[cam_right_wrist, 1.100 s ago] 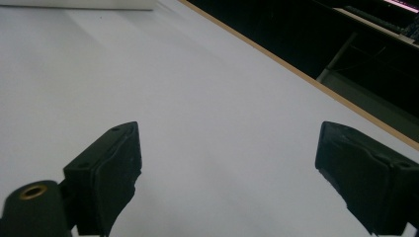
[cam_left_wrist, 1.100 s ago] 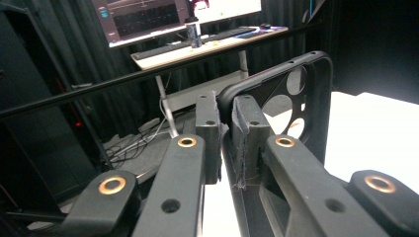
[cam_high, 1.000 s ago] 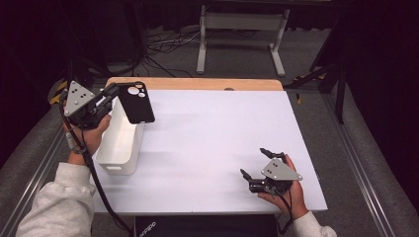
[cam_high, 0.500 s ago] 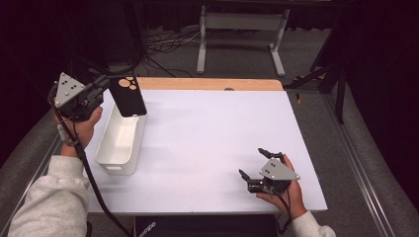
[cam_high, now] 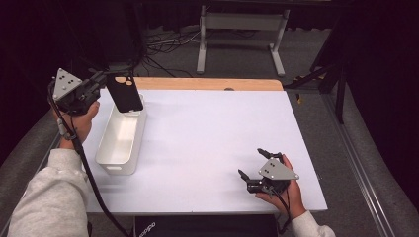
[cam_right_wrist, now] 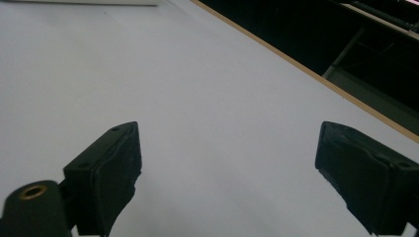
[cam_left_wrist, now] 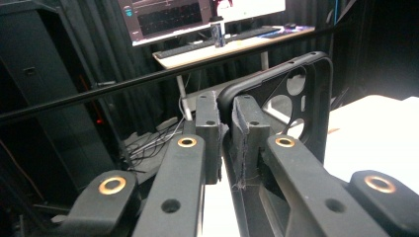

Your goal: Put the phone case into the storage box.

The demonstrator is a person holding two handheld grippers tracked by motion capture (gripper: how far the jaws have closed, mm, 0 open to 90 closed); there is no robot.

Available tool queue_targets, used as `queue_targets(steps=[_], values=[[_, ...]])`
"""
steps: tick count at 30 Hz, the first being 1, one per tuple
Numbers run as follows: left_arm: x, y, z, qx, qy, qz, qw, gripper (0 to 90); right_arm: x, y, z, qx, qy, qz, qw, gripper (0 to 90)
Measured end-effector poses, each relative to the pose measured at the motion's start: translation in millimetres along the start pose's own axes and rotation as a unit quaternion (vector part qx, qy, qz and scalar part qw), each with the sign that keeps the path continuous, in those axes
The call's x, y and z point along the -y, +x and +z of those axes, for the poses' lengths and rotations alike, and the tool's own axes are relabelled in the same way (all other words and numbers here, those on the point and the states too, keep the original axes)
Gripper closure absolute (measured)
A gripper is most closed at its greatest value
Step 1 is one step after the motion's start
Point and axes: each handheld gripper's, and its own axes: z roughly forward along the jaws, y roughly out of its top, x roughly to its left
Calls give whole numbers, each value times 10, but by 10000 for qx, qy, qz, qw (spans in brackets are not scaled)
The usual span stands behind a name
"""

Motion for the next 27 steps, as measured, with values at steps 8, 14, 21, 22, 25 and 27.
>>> queue_targets(steps=[8, 14, 21, 22, 25, 27], values=[[4, 67, 67, -123, 27, 20, 9999, 834, -2, -7, -5, 41, -19, 1, 10000, 115], [-66, 172, 151, -140, -31, 88, 9999, 834, 0, -34, -14, 71, -15, 51, 10000, 115], [-76, 241, 294, -141, -10, 234, 9996, 835, 0, -56, -41, 68, -62, 140, 9999, 126], [-74, 242, 315, -125, 11, 251, 9996, 835, 0, -57, -45, 68, -81, 179, 9998, 126], [-72, 249, 378, -194, 26, 325, 9993, 835, -1, -56, -45, 77, -80, 147, 9998, 123], [-54, 251, 447, -152, 52, 316, 9994, 835, -1, -64, -34, 108, -65, 152, 9998, 121]])
